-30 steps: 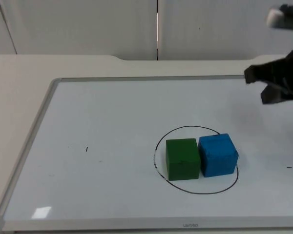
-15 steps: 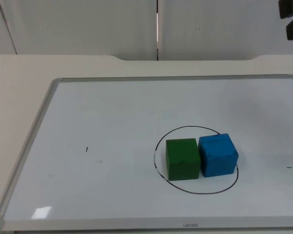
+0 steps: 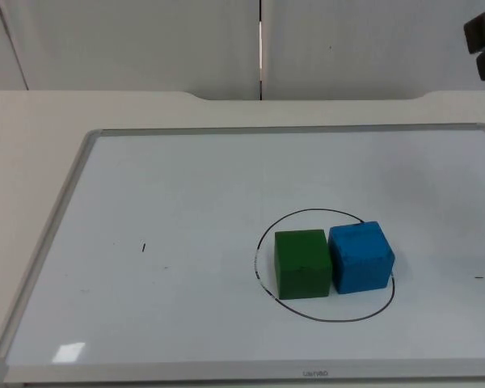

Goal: Push the two cubes into the marked area.

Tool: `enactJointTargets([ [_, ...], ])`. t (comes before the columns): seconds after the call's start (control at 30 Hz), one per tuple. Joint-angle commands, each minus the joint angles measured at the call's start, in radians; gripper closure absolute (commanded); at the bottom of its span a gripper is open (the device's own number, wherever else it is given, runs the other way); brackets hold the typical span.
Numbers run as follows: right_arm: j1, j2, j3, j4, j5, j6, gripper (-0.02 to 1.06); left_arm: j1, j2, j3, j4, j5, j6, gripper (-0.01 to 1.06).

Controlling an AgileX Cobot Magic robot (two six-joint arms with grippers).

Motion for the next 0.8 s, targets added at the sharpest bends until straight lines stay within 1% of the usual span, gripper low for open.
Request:
enactJointTargets([
  [0.0, -0.002, -0.007, -0.003, -0.016, -0.003, -0.023, 1.04, 0.0, -0.004, 0.005, 0.001, -0.005, -0.006, 1.05],
  [0.07, -0.002, -0.007, -0.003, -0.031, -0.001, -0.018, 1.04, 0.0, -0.004, 0.005, 0.001, -0.005, -0.006, 1.05],
  [0.1, -0.002, -0.007, -0.003, -0.052, 0.003, -0.018, 1.04, 0.0, -0.004, 0.005, 0.001, -0.005, -0.006, 1.05],
  [0.27, -0.002, -0.007, -0.003, -0.065, 0.022, -0.018, 1.04, 0.0, -0.004, 0.005, 0.001, -0.005, -0.006, 1.05],
  [0.43, -0.002, -0.048, -0.003, -0.072, 0.062, -0.018, 1.04, 0.0, -0.004, 0.005, 0.001, -0.005, -0.006, 1.05],
  [0.63, -0.002, -0.166, -0.003, -0.072, 0.091, -0.018, 1.04, 0.0, -0.004, 0.005, 0.001, -0.005, -0.006, 1.05],
  [0.73, -0.002, -0.224, -0.001, -0.072, 0.133, -0.016, 1.04, 0.0, -0.004, 0.005, 0.001, -0.005, -0.006, 1.05],
  [0.77, -0.002, -0.224, -0.001, -0.072, 0.133, -0.016, 1.04, 0.0, -0.004, 0.005, 0.001, -0.005, -0.006, 1.05],
])
